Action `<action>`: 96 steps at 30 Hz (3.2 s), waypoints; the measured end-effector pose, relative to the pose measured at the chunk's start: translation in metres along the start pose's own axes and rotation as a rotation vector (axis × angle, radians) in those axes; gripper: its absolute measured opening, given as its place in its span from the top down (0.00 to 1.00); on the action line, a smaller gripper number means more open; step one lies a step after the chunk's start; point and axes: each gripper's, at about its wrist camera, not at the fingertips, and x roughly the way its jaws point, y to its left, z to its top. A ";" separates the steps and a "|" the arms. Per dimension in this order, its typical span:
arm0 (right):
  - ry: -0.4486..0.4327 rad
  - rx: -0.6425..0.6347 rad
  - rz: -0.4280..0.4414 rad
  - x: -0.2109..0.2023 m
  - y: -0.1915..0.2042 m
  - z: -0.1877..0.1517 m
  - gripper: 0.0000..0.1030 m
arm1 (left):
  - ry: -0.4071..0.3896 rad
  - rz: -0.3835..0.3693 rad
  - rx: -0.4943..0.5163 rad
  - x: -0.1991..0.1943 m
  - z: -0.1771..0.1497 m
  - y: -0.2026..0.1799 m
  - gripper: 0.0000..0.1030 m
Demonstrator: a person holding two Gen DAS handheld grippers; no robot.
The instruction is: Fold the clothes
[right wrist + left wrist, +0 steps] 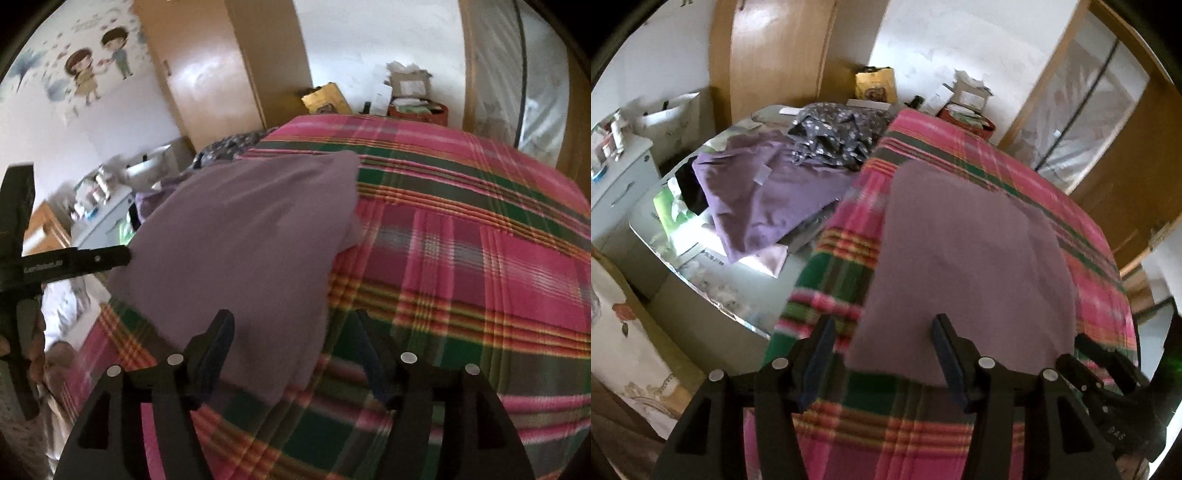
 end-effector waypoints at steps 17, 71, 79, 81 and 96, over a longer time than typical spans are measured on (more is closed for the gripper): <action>0.035 0.012 -0.092 0.003 0.026 -0.046 0.29 | -0.033 0.115 0.148 0.005 -0.048 -0.041 0.47; 0.035 0.046 -0.262 0.008 0.029 -0.057 0.17 | -0.112 0.147 0.197 0.029 -0.055 -0.052 0.40; 0.036 0.052 -0.266 0.011 0.030 -0.054 0.16 | -0.112 0.147 0.197 0.029 -0.055 -0.053 0.39; 0.036 0.053 -0.266 0.011 0.029 -0.054 0.16 | -0.113 0.147 0.196 0.029 -0.056 -0.053 0.39; 0.036 0.053 -0.266 0.011 0.030 -0.054 0.16 | -0.112 0.146 0.197 0.030 -0.055 -0.052 0.39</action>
